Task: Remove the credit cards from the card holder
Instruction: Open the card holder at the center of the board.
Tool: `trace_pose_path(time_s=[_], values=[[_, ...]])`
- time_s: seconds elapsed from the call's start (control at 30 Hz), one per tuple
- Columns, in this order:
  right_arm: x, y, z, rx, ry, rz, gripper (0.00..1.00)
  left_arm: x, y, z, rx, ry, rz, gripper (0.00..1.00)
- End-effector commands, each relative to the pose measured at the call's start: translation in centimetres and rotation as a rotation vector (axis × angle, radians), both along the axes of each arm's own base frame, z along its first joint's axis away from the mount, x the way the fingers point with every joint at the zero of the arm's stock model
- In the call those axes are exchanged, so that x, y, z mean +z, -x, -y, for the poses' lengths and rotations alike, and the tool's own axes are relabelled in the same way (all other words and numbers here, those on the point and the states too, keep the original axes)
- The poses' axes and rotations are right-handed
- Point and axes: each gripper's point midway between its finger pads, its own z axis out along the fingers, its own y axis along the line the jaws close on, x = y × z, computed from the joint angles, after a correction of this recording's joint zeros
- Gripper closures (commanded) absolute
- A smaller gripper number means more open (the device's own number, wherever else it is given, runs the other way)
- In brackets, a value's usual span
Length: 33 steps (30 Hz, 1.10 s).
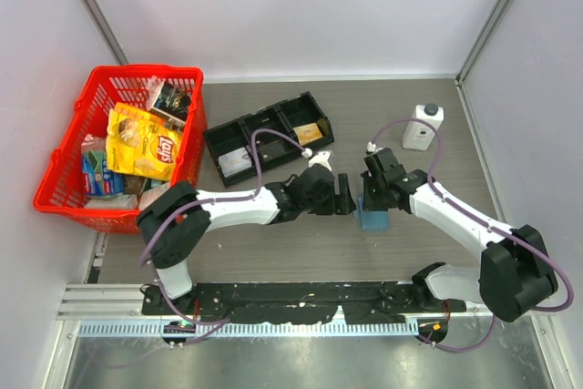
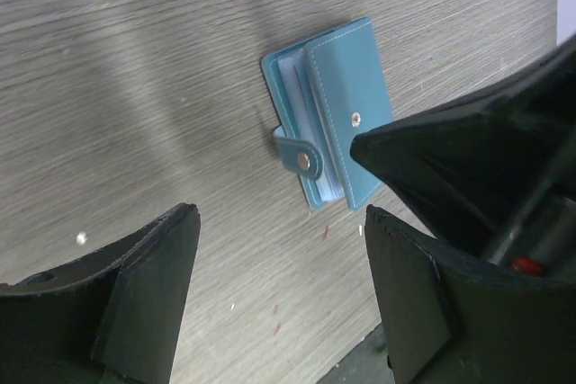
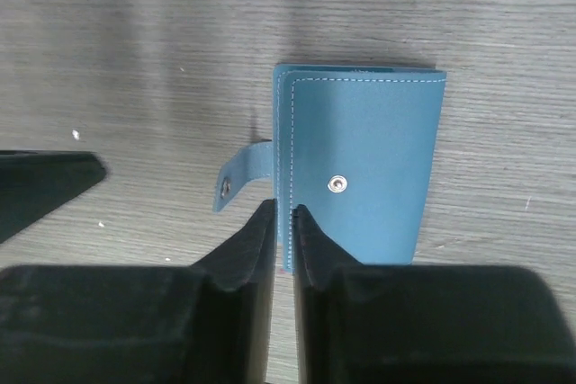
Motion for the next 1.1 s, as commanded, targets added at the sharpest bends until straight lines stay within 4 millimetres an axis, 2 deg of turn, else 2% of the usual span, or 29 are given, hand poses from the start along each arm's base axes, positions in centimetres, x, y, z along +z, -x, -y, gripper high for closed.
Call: trace_pose_path(time_s=[0.0,0.03,0.07,0.2,0.3,0.4,0.5,0.67,0.7,0.83,0.9,1.07], values=[[3.0,-1.7,-0.1,-0.058,-0.042,0.116,0.70,1.3,-0.6,3.2,-0.078,0.072,0.032,0.23],[3.5,-1.8,0.0,-0.065,-0.048,0.136,0.66,1.1,-0.7,3.5,-0.082,0.074,0.030,0.23],[3.7,-1.9,0.2,-0.076,-0.042,0.148,0.58,1.0,-0.8,3.8,-0.083,0.076,0.031,0.23],[4.2,-2.0,1.1,-0.120,-0.030,0.187,0.45,-0.2,-1.3,4.6,-0.092,0.051,0.026,0.25],[4.4,-1.9,1.4,-0.129,-0.024,0.199,0.44,-1.1,-1.6,5.0,-0.096,0.032,0.019,0.30],[4.3,-1.9,1.3,-0.121,-0.021,0.194,0.44,-2.0,-1.2,5.4,-0.121,0.021,-0.006,0.41],[4.1,-1.9,1.2,-0.110,-0.021,0.186,0.44,-2.8,-1.2,5.2,-0.118,0.005,-0.015,0.55],[3.6,-1.7,1.0,-0.085,-0.016,0.169,0.44,-3.0,-1.4,4.0,-0.090,-0.003,-0.022,0.94],[3.6,-1.7,0.9,-0.071,-0.018,0.164,0.44,-2.5,-2.0,3.6,-0.054,-0.006,-0.003,1.00],[3.0,-1.6,0.2,-0.032,-0.022,0.133,0.43,-1.8,-2.2,1.2,0.009,-0.012,0.004,1.00],[3.2,-1.8,-0.6,-0.003,-0.024,0.134,0.41,-0.9,-2.2,-0.1,0.036,-0.010,0.026,1.00],[2.5,-1.8,-3.5,0.075,0.010,0.106,0.37,0.0,-1.4,-2.5,0.067,-0.015,0.047,1.00]])
